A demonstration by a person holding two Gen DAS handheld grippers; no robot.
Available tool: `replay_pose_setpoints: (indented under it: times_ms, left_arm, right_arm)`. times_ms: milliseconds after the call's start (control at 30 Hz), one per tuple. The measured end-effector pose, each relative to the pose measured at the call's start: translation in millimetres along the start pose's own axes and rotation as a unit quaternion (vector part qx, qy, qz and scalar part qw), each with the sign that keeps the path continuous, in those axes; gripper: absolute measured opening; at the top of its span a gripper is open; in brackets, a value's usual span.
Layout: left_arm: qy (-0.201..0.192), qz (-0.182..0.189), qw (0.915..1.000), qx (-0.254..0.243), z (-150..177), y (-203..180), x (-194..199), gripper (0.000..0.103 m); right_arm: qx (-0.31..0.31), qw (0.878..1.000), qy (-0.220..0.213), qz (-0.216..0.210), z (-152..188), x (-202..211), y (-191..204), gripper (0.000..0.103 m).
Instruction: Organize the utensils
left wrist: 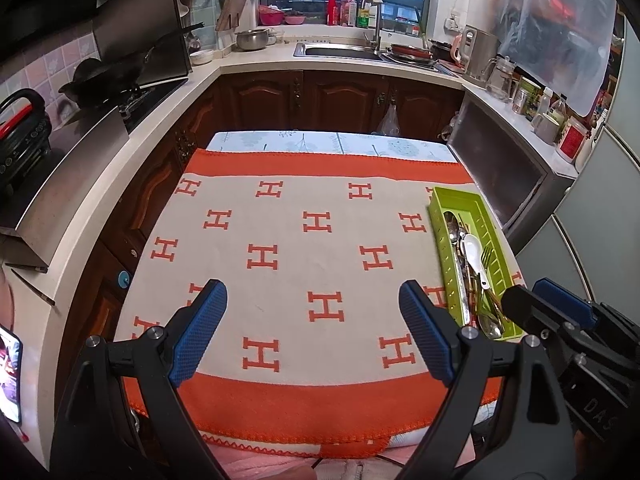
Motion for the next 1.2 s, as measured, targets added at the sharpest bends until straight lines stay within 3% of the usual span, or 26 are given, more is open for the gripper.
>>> replay_pose_setpoints:
  times_ms: [1200]
  left_arm:
    - [0.012,-0.002,0.9999,-0.007,-12,14,-26,0.086]
  right_arm:
    - [0.001,1.000,0.018,-0.002,-4,-19,11,0.045]
Point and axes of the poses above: each gripper's, at about its wrist camera, not at the fingertips, and x roughly against the way its jaws point, y to its left, z to its underside, the point moved 1 cm from there along -x, roughly the way its jaws point, and after that the axes turned 10 degrees about -y, right-handed, at the moved point
